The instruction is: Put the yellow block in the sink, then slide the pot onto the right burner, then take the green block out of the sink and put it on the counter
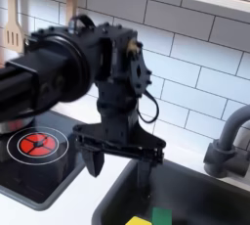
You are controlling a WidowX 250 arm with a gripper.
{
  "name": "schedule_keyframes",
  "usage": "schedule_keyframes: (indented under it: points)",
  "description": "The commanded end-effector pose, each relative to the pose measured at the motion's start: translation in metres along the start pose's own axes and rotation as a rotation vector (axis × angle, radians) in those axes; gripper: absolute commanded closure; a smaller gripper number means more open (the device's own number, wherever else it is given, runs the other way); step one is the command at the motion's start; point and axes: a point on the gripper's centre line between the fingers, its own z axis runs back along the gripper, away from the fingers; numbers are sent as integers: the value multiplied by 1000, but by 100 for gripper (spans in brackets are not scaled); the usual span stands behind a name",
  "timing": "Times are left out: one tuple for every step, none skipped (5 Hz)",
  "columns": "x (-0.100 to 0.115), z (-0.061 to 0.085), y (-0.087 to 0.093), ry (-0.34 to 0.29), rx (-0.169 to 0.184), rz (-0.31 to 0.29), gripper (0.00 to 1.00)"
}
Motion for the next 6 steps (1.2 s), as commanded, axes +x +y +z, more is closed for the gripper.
schedule_keyframes:
  points:
    - [1,13,30,7,-9,83,0]
    - [2,11,49,6,12,123,0]
    - [7,13,62,-6,17,153,0]
    - [13,20,72,-27,22,172,0]
    - [23,27,86,-65,39,206,0]
    - [27,34,97,-158,93,207,0]
